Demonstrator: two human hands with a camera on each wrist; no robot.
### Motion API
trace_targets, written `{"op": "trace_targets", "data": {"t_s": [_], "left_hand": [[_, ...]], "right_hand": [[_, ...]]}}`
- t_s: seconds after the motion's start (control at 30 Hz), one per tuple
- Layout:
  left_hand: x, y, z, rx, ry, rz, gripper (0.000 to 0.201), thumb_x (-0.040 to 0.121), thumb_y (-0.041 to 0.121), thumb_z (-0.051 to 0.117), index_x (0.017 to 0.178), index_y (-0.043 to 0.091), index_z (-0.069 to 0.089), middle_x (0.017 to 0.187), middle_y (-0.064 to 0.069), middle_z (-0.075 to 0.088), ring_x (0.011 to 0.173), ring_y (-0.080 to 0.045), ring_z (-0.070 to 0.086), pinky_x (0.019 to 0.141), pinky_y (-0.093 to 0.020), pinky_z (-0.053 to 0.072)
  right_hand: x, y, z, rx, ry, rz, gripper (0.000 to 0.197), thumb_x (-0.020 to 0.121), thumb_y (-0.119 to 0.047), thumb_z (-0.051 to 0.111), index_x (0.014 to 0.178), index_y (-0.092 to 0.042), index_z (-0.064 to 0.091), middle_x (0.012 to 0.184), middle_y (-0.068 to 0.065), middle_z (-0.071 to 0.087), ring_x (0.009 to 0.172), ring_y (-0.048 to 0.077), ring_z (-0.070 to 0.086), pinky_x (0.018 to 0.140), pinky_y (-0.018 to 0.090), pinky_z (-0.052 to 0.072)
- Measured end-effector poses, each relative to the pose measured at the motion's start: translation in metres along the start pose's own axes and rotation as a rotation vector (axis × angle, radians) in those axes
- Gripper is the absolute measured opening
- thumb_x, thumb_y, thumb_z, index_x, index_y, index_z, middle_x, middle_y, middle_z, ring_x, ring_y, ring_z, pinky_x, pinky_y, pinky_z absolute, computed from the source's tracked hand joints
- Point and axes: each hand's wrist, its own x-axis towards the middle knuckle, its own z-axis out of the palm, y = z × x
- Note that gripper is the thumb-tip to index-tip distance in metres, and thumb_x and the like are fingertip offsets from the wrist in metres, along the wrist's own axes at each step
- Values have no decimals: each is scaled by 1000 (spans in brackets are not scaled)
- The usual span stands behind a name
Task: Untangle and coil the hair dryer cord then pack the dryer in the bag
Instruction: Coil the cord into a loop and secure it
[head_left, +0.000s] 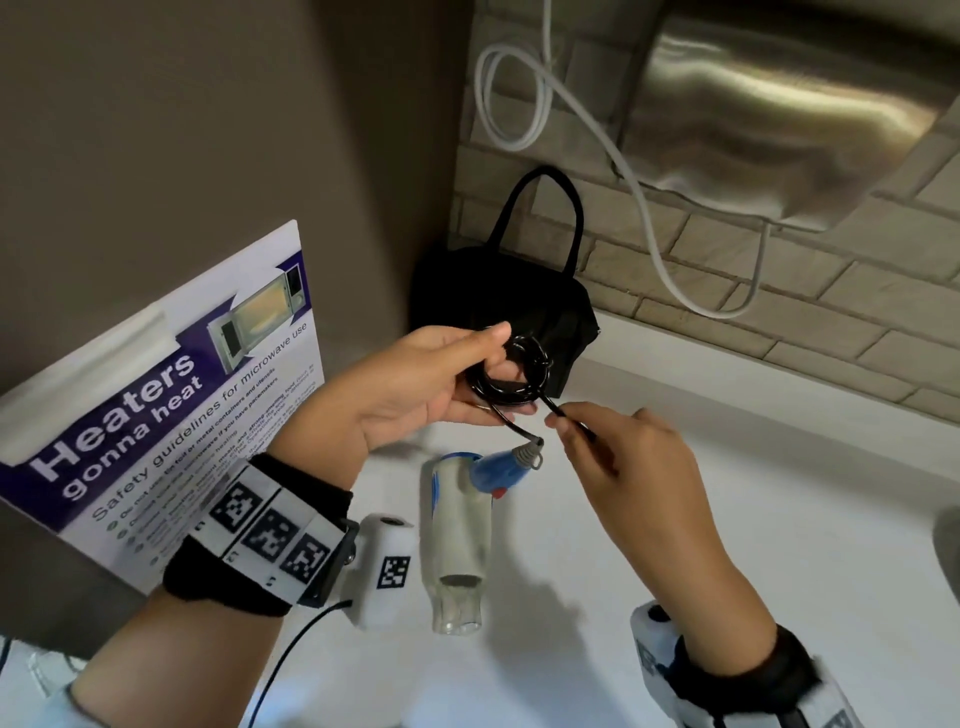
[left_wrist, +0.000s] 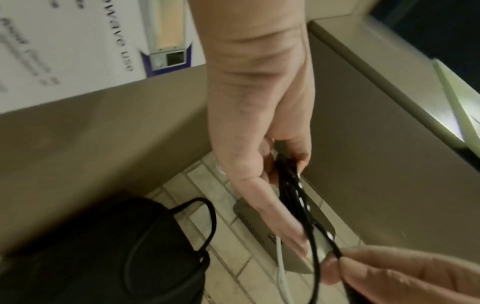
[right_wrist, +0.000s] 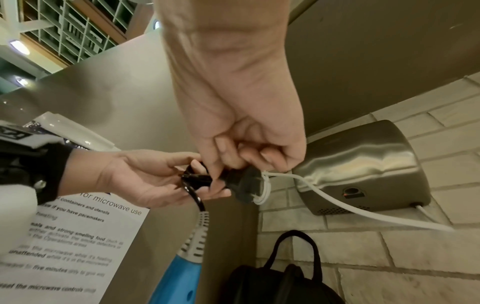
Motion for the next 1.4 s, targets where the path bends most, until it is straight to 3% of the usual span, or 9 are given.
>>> {"op": "trace_targets", "data": {"t_s": [0.13, 0.37, 0.53, 0.7, 0.8, 0.9, 1.0, 1.27, 1.4], "left_hand": [[-2, 0, -4, -279, -51, 96, 25, 91, 25, 47, 73, 8, 53, 103, -21, 55, 119, -37, 55, 92, -50, 51], [1, 3, 10, -410, -54, 166, 33, 100, 28, 36, 75, 10, 48, 126, -19, 63, 119, -30, 59, 99, -46, 47], [-6, 2, 27, -281, -14, 216, 41, 103, 25, 28, 94, 5, 63, 124, -21, 63, 117, -28, 61, 103, -39, 46], [3, -12, 36, -205, 77, 178, 39, 102, 32, 30, 87, 10, 57, 127, -21, 61, 124, -32, 55, 110, -45, 37], [8, -22, 37, -39, 260, 167, 42, 98, 43, 38, 112, 9, 59, 127, -11, 62, 123, -18, 54, 112, -45, 33], [9, -23, 37, 61, 359, 221, 29, 97, 43, 39, 84, 27, 59, 98, 10, 64, 96, -1, 58, 102, -29, 40], [11, -24, 34, 35, 320, 271, 34, 97, 40, 43, 71, 22, 57, 85, 1, 65, 86, -14, 63, 87, -30, 52], [11, -22, 31, 106, 361, 388, 22, 96, 30, 51, 90, 15, 67, 89, -4, 72, 88, -17, 70, 81, -34, 57], [11, -24, 29, 158, 381, 391, 21, 93, 34, 57, 92, 16, 69, 88, -1, 74, 87, -17, 70, 84, -35, 55]], "right_hand": [[-6, 2, 0, -34, 28, -9, 11, 92, -27, 59, 95, -26, 70, 47, -5, 47, 58, 23, 48, 48, 31, 39], [-4, -1, 4, 13, -34, -4, 18, 94, -27, 55, 86, -20, 70, 52, 0, 54, 59, 22, 49, 50, 31, 41], [7, 5, 2, 27, -74, 84, 15, 92, -21, 57, 96, -18, 71, 74, 3, 55, 64, 21, 52, 53, 15, 32], [17, 5, 10, 371, -51, 217, 15, 89, -9, 57, 85, -20, 66, 70, -9, 64, 62, 5, 58, 56, 16, 41], [17, 6, 11, 591, -55, 279, 16, 88, -6, 59, 86, -17, 71, 80, -7, 72, 77, 6, 67, 71, 20, 52], [13, 4, 10, 776, -40, 299, 21, 88, -2, 60, 82, -18, 72, 85, -3, 75, 86, 9, 70, 80, 21, 53], [12, 3, 8, 946, -21, 322, 16, 87, 2, 61, 81, -9, 70, 81, -4, 75, 85, 7, 70, 76, 15, 51], [19, -5, 2, 1132, -18, 359, 21, 82, -26, 69, 80, -11, 56, 83, 8, 69, 90, 21, 71, 82, 23, 54], [23, -7, 7, 1099, 23, 318, 18, 89, -10, 62, 95, -11, 45, 75, 10, 58, 83, 27, 65, 82, 30, 54]]}}
